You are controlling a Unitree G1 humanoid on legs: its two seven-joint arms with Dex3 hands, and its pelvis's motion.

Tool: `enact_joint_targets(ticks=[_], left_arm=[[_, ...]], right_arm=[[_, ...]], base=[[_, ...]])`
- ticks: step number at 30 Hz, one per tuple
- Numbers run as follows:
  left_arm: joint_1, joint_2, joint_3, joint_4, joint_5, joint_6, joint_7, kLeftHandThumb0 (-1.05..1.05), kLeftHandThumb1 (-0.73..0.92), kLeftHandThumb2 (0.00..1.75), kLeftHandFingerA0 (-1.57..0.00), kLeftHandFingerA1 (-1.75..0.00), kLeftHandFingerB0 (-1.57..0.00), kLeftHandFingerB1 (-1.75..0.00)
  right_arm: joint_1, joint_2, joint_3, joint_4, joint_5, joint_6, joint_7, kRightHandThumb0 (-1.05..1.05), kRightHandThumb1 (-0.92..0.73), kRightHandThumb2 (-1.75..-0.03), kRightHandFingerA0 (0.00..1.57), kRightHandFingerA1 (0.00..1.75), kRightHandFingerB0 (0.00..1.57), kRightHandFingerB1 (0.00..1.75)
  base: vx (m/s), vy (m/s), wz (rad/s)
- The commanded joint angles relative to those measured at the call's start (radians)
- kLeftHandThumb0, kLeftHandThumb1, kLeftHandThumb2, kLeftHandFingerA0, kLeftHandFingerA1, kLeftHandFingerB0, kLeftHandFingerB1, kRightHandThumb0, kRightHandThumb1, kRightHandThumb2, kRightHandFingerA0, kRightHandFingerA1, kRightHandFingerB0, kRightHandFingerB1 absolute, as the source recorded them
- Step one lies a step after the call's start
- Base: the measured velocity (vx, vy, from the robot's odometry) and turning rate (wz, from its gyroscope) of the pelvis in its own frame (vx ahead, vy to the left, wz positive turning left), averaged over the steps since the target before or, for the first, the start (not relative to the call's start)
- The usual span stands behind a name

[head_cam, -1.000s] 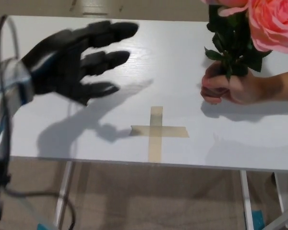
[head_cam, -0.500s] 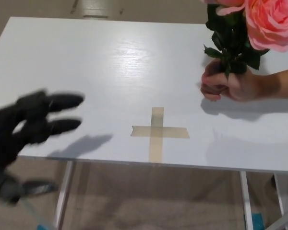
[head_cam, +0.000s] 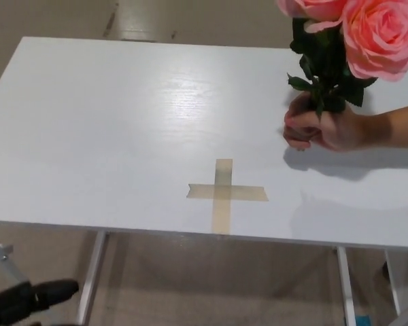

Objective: Use the left hand to pick up the rose and passes it to a human.

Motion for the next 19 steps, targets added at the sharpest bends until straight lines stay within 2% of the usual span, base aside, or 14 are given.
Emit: enact_joint_targets(ticks=[1, 2, 3, 5, 8, 9, 12, 15, 16, 19], left_arm=[[-0.083, -0.020, -0.090, 0.289, 0.259, -0.131, 0.320, -0.61, 0.51, 0.56, -0.40, -0.37, -0.38, -0.34], [-0.170, -0.015, -0.154, 0.498, 0.355, -0.151, 0.460, -0.60, 0.56, 0.58, -0.35, -0.34, -0.37, -0.33], [-0.236, 0.004, -0.220, 0.664, 0.430, -0.165, 0.541, -0.63, 0.57, 0.58, -0.32, -0.33, -0.35, -0.32], [-0.301, 0.036, -0.278, 0.798, 0.466, -0.164, 0.559, -0.64, 0.60, 0.59, -0.28, -0.32, -0.30, -0.31], [-0.336, 0.051, -0.308, 0.869, 0.469, -0.178, 0.571, -0.64, 0.60, 0.59, -0.28, -0.32, -0.30, -0.31], [-0.397, 0.041, -0.291, 0.955, 0.441, -0.148, 0.607, -0.63, 0.59, 0.59, -0.24, -0.31, -0.25, -0.30], [-0.456, -0.013, -0.184, 1.064, 0.328, -0.171, 0.731, -0.58, 0.58, 0.58, -0.30, -0.33, -0.27, -0.30], [-0.470, -0.011, -0.186, 1.098, 0.322, -0.190, 0.740, -0.58, 0.58, 0.58, -0.30, -0.33, -0.27, -0.30], [-0.452, -0.044, -0.193, 1.140, 0.327, -0.193, 0.808, -0.58, 0.45, 0.84, -0.37, -0.51, -0.22, -0.43], [-0.476, -0.002, -0.308, 1.179, 0.429, -0.192, 0.803, -0.58, 0.47, 0.88, -0.38, -0.53, -0.19, -0.44]], right_arm=[[0.012, -0.009, 0.002, 0.005, -0.012, 0.003, -0.010, -0.39, -0.66, -0.60, 0.68, 0.46, 0.60, 0.44], [0.010, -0.007, 0.002, 0.006, -0.012, 0.005, -0.011, -0.40, -0.66, -0.60, 0.67, 0.46, 0.58, 0.43], [0.010, -0.008, 0.001, 0.006, -0.013, 0.006, -0.011, -0.40, -0.66, -0.60, 0.66, 0.46, 0.58, 0.43], [0.008, -0.010, 0.000, 0.006, -0.013, 0.007, -0.010, -0.40, -0.66, -0.60, 0.66, 0.46, 0.58, 0.43], [0.007, -0.011, -0.001, 0.006, -0.014, 0.007, -0.010, -0.40, -0.66, -0.60, 0.66, 0.46, 0.58, 0.43], [0.008, -0.013, -0.004, 0.006, -0.011, 0.010, -0.008, -0.40, -0.66, -0.60, 0.66, 0.46, 0.58, 0.43], [0.006, -0.002, -0.006, 0.007, -0.008, 0.015, -0.010, -0.40, -0.66, -0.60, 0.66, 0.46, 0.58, 0.43], [0.006, -0.002, -0.007, 0.007, -0.009, 0.015, -0.010, -0.40, -0.66, -0.60, 0.66, 0.46, 0.58, 0.43], [0.009, 0.000, -0.007, 0.006, -0.008, 0.012, -0.009, -0.40, -0.66, -0.60, 0.66, 0.46, 0.58, 0.43], [-0.006, -0.004, -0.012, 0.004, -0.004, 0.015, -0.010, -0.40, -0.66, -0.60, 0.66, 0.46, 0.58, 0.43]], base=[[0.00, 0.000, 0.00], [0.00, 0.000, 0.00], [0.00, 0.000, 0.00], [0.00, 0.000, 0.00], [0.00, 0.000, 0.00], [0.00, 0.000, 0.00], [0.00, 0.000, 0.00], [0.00, 0.000, 0.00], [0.00, 0.000, 0.00], [0.00, 0.000, 0.00]])
